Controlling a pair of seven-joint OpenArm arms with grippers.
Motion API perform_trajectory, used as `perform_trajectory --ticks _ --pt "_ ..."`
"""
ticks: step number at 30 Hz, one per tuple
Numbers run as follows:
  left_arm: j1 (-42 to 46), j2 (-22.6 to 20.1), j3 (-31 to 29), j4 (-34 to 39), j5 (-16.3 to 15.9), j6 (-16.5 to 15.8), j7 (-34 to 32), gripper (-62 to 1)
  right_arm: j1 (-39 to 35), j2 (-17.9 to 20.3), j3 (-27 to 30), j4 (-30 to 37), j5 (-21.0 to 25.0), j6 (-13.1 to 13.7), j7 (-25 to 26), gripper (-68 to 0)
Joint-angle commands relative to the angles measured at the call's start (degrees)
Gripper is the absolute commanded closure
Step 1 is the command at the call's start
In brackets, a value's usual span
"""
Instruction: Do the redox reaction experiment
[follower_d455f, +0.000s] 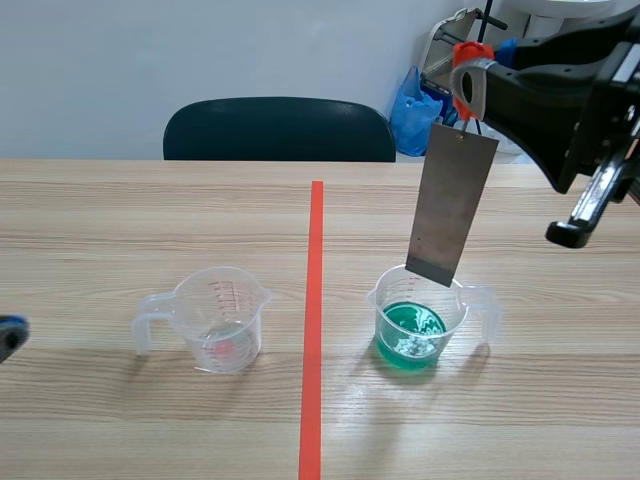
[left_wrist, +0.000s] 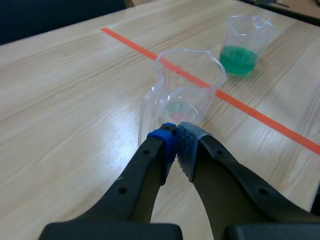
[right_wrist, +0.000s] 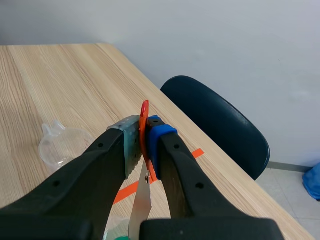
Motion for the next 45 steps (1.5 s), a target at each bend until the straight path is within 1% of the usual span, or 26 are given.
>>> perform_trajectory --ticks 1,4,6,7,9,11,17,26,31,36,38,45 --pt "-3.8 0.61 2.75 0.96 -2.47 -0.09 0.66 -2.5 0.52 0.59 0.33 0.83 0.68 -0.2 0.61 -0.6" --pt "-11.85 2.08 9.99 0.94 -6.75 -0.09 6.21 -2.5 0.52 0.59 0.33 0.83 0.68 -0.2 0.61 -0.6" --pt "-16.59 3.56 14.08 0.94 -8.66 -0.09 10.1 -2.5 0.52 0.59 0.33 0.83 0.68 -0.2 0.61 -0.6" --pt "-18.71 4.39 15.87 0.94 -9.38 -0.09 11.76 -2.5 0.52 0.59 0.33 0.83 0.68 -0.2 0.61 -0.6" --pt "-22.32 6.16 18.95 0.94 -9.81 -0.09 13.29 -2.5 0.52 0.59 0.33 0.83 0.68 -0.2 0.61 -0.6" --pt "-25.44 7.91 21.55 0.94 -11.34 -0.09 15.02 -2.5 0.52 0.59 0.33 0.83 0.68 -0.2 0.61 -0.6" --pt "-32.7 13.22 26.51 0.94 -14.86 -0.09 22.21 -2.5 0.52 0.59 0.33 0.83 0.68 -0.2 0.61 -0.6" --pt "-39.56 21.35 31.17 0.94 -15.26 -0.09 31.36 -2.7 0.52 0.59 0.33 0.83 0.68 -0.2 0.63 -0.6" --pt "-42.1 25.29 32.85 0.94 -15.28 -0.09 34.56 -2.7 0.52 0.59 0.33 0.83 0.68 -0.2 0.63 -0.6" --pt "-43.21 28.04 33.16 0.94 -15.69 -0.09 36.79 -2.7 0.52 0.59 0.33 0.83 0.68 -0.2 0.63 -0.6" --pt "-43.36 28.83 33.16 0.94 -16.76 -0.09 38.29 -2.7 0.52 0.59 0.33 0.83 0.68 -0.2 0.63 -0.6" --pt "-43.36 30.64 33.16 0.94 -16.7 -0.09 39.43 -2.7 0.52 0.59 0.33 0.83 0.68 -0.17 0.63 -0.6"
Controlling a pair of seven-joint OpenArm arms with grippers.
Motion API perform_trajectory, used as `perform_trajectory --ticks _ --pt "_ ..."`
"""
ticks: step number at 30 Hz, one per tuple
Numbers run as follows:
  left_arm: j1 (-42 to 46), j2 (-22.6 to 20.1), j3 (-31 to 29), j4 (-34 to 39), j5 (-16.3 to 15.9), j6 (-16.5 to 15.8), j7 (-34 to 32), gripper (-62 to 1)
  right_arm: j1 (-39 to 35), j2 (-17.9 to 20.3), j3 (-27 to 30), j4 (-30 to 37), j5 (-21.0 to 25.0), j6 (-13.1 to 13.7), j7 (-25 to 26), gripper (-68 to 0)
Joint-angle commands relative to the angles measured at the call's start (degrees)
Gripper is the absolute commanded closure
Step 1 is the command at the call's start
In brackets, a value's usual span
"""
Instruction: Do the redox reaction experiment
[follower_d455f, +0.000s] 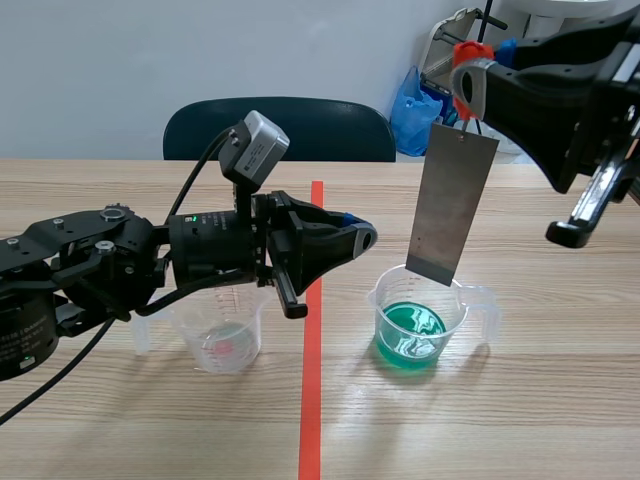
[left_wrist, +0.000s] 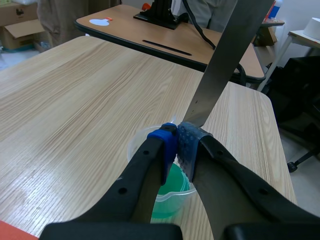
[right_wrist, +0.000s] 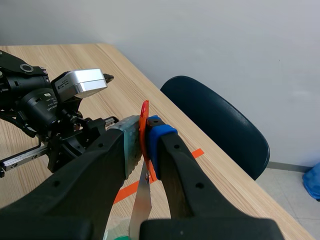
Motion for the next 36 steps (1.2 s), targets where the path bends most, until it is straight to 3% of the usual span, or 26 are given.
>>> perform_trajectory --ticks 1,18,21,25,30,36 --pt "-0.5 0.61 -0.15 0.94 -0.81 -0.07 -0.74 -2.7 0.52 0.59 0.33 0.83 0.68 -0.17 0.63 -0.6" --pt "-0.48 0.55 -0.17 0.94 -0.79 -0.07 -0.76 -2.7 0.52 0.59 0.33 0.83 0.68 -0.17 0.63 -0.6" --pt "-0.44 -1.33 -0.17 0.94 -0.81 -0.07 -0.81 -2.7 0.52 0.59 0.33 0.83 0.68 -0.17 0.63 -0.6" --pt "0.55 -6.49 -0.46 0.94 -1.7 -0.07 -3.1 -2.7 0.52 0.59 0.33 0.83 0.68 -0.17 0.63 -0.6" --pt "5.01 -16.76 -3.3 0.94 -8.57 -0.07 -10.84 -2.7 0.52 0.59 0.33 0.83 0.68 -0.17 0.63 -0.6" --pt "16.76 -30.03 -10.29 0.94 -8.5 -0.07 -21.68 -2.7 0.52 0.59 0.33 0.83 0.68 -0.17 0.63 -0.6"
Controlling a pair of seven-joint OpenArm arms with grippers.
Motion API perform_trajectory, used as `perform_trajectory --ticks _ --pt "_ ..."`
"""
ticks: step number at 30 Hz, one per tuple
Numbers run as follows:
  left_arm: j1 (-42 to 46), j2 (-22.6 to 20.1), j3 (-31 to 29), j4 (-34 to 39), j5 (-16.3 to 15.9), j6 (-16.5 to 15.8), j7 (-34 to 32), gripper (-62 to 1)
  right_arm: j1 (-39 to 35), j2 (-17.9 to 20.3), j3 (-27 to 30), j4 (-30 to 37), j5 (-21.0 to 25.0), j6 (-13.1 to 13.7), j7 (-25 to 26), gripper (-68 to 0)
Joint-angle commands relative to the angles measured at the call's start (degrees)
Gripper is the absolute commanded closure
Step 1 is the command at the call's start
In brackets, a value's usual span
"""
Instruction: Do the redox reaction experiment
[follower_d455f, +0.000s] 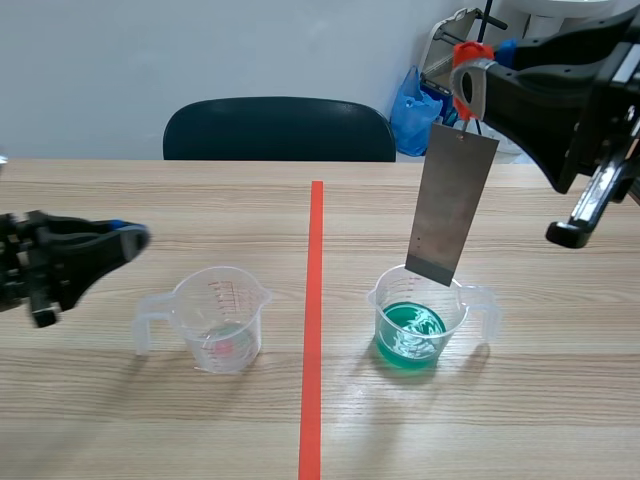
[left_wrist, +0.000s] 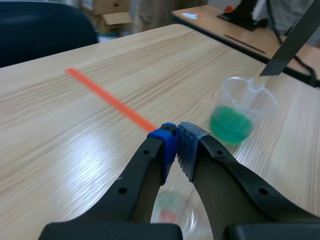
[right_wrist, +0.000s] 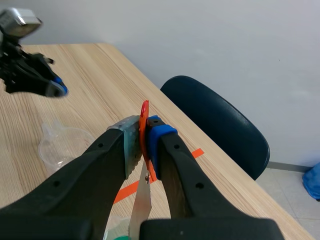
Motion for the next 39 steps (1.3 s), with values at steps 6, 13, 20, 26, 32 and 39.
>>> perform_trajectory --ticks 6,13,20,26,32,39 --pt "23.21 -12.04 -13.18 0.5 0.15 -0.07 -15.85 -2.7 0.52 0.59 0.33 0.83 0.72 -0.17 0.63 -0.6" --pt "50.73 -11.98 -29.31 -6.38 7.91 -0.07 -34.88 -3.0 0.52 0.59 0.33 0.83 0.72 -0.17 0.61 -0.6" --pt "70.12 -2.49 -40.17 -15.04 20.35 13.55 -52.92 -3.2 0.52 0.59 0.33 0.83 0.72 -0.17 0.61 -0.6" --pt "80.0 5.75 -43.8 -17.97 23.17 26.25 -57.74 -3.2 0.52 0.59 0.33 0.83 0.72 -0.17 0.63 -0.6" --pt "84.08 10.56 -44.65 -17.97 27.74 32.92 -57.74 -23.7 0.52 0.59 0.33 0.83 0.72 -0.17 0.63 -0.6" --pt "85.33 14.14 -44.65 -17.94 25.05 32.92 -57.74 -62.3 0.55 0.59 0.33 0.83 0.72 -0.17 0.63 -0.6"
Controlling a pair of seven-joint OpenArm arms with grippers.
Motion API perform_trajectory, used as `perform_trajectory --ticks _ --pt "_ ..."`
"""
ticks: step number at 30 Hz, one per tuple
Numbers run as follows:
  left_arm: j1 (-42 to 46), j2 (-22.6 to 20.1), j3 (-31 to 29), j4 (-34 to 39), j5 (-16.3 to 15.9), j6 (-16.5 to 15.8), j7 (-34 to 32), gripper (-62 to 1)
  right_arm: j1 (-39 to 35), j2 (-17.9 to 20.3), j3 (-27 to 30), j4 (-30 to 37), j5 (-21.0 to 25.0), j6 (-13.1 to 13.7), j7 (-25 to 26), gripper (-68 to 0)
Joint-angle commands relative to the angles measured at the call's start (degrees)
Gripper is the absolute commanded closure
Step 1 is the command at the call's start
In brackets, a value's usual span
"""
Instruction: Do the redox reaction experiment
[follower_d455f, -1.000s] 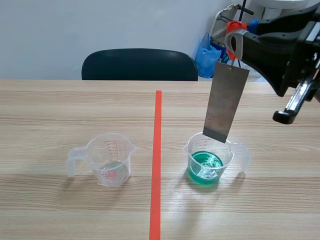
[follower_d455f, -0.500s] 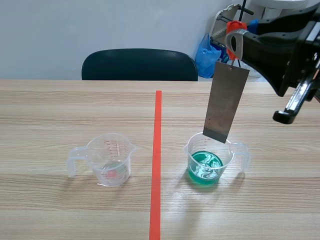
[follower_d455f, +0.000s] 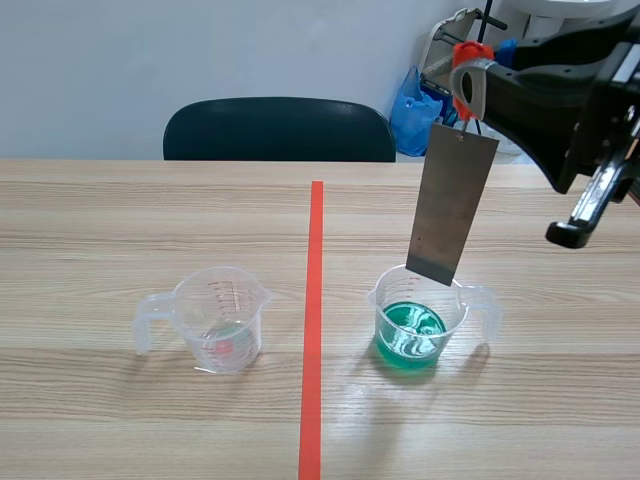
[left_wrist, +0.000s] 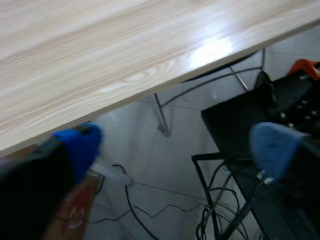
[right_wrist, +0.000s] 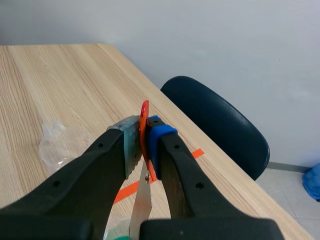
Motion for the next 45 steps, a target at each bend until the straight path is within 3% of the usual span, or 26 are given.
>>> perform_trajectory --ticks 1,45 --pt "1.2 0.92 -0.22 0.68 0.68 -0.57 -2.64 -62.3 0.55 0.59 0.33 0.83 0.79 -0.17 0.63 -0.6" --pt "1.31 2.69 -0.33 0.83 0.79 -0.55 -2.64 -62.3 0.55 0.59 0.33 0.83 0.79 -0.17 0.66 -0.6"
